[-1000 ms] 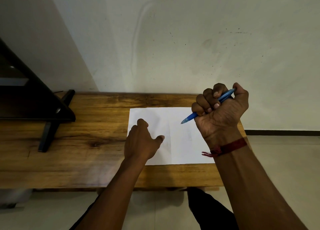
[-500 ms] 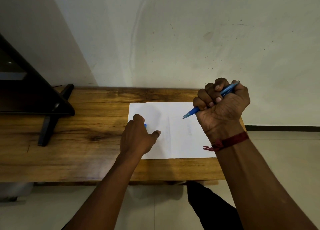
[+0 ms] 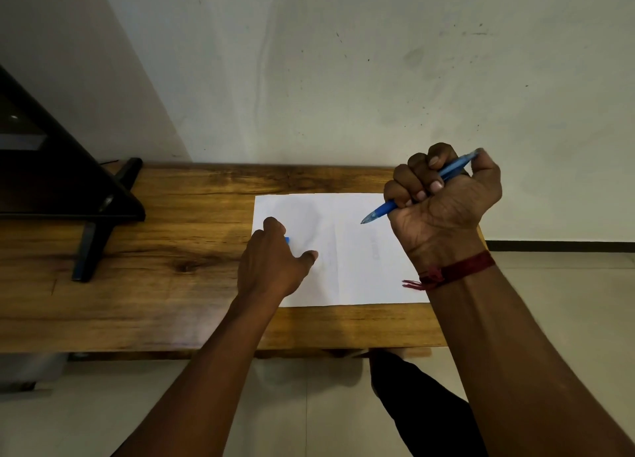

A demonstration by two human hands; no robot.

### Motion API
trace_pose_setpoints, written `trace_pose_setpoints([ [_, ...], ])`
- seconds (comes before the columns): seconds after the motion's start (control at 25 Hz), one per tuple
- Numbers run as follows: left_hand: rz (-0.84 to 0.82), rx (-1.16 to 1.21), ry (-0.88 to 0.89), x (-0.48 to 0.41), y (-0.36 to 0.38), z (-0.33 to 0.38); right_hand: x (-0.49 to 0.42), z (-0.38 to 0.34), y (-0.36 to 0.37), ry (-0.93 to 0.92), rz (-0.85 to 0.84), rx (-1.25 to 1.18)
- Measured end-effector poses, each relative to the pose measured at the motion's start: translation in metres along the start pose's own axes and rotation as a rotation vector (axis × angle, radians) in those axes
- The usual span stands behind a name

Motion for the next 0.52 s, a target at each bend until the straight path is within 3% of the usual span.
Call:
trace_pose_setpoints([
  [0.52,0.000,0.000,-0.011,-0.0019,-0.0006,-0.0006,0.0007,0.0008,-0.0002,-0.001,0.009,0.036],
])
Point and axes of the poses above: each hand's wrist, its own x-axis away from the middle knuckle, its own y-axis out of the palm, z = x × y, the point moved 1 cm from there along -x, towards the middle knuckle, and after that the axes turned 9 degrees about -y, right-handed, at the moved point
